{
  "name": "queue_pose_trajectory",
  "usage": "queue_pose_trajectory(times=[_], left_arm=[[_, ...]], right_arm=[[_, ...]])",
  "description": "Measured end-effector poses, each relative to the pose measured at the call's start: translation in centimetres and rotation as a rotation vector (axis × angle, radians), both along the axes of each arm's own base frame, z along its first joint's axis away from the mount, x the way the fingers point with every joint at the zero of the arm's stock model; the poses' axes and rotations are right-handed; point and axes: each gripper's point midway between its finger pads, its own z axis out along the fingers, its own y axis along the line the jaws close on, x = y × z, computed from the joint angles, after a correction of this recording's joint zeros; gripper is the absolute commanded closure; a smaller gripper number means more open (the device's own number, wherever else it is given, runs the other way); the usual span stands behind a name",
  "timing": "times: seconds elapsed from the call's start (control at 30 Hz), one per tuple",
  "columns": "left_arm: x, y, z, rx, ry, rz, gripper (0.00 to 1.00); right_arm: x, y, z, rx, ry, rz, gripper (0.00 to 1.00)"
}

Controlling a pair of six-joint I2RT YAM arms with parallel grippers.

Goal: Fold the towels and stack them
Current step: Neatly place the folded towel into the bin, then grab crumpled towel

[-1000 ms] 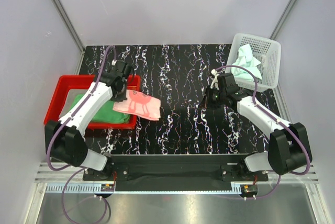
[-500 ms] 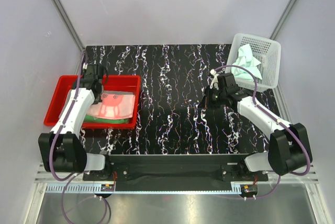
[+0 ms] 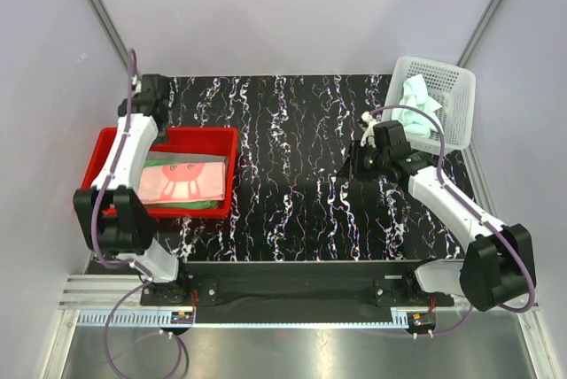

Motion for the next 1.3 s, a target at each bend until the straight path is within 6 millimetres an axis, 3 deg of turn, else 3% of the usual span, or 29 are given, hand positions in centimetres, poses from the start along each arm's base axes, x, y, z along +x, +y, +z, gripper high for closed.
queue_pose_trajectory(times=[0.13, 0.17, 0.2, 0.23, 0.37, 0.5, 0.6, 0.7, 0.83, 0.97, 1.03, 1.07, 1.1, 1.17, 1.3], left_arm=[[0.4, -3.8, 4.5, -0.182, -0.209, -0.132, 0.26], [0.2, -5.1, 5.7, -0.236, -0.271, -0.179, 0.26], [-0.1, -6.5, 6.8, -0.286, -0.326, -0.23, 0.2], [-0.5, -8.0, 7.9, -0.336, -0.376, -0.29, 0.01], [-2.4, -15.1, 10.6, -0.544, -0.487, -0.559, 0.01], [-4.1, -20.4, 9.9, -0.646, -0.475, -0.746, 0.01], [-5.4, -23.3, 9.0, -0.671, -0.45, -0.847, 0.01], [-6.5, -25.0, 9.2, -0.718, -0.525, -0.928, 0.01], [-8.3, -26.2, 9.9, -0.821, -0.696, -0.995, 0.01], [-7.9, -27.9, 10.1, -0.906, -0.687, -1.045, 0.01], [-7.1, -28.7, 9.5, -0.933, -0.641, -1.055, 0.01], [-6.8, -28.8, 9.0, -0.941, -0.621, -1.053, 0.01], [-6.8, -29.0, 8.5, -0.948, -0.601, -1.049, 0.01], [-6.8, -28.9, 8.3, -0.953, -0.594, -1.04, 0.01], [-7.3, -28.6, 10.0, -0.961, -0.657, -1.023, 0.01]], right_arm=[[1.5, -1.0, 1.7, -0.04, -0.038, -0.065, 0.4], [2.4, -1.3, 2.5, -0.044, -0.056, -0.088, 0.29], [3.6, -2.0, 3.6, -0.046, -0.079, -0.127, 0.01], [4.7, -2.8, 4.4, -0.047, -0.09, -0.163, 0.0], [11.4, -9.0, 8.0, -0.092, -0.173, -0.368, 0.0], [16.8, -15.5, 8.9, -0.154, -0.195, -0.527, 0.0], [20.4, -19.8, 7.0, -0.21, -0.149, -0.612, 0.0], [23.1, -23.3, 3.8, -0.252, -0.078, -0.668, 0.0], [25.0, -25.9, -0.7, -0.268, 0.008, -0.697, 0.0], [26.3, -26.5, -4.0, -0.255, 0.064, -0.695, 0.08], [26.7, -26.3, -5.3, -0.24, 0.077, -0.676, 0.39], [26.9, -26.0, -5.6, -0.226, 0.081, -0.665, 0.61], [27.2, -25.6, -6.0, -0.205, 0.081, -0.643, 0.9], [27.9, -25.2, -6.3, -0.166, 0.079, -0.627, 1.0], [29.5, -25.4, -4.3, -0.142, 0.029, -0.617, 1.0]])
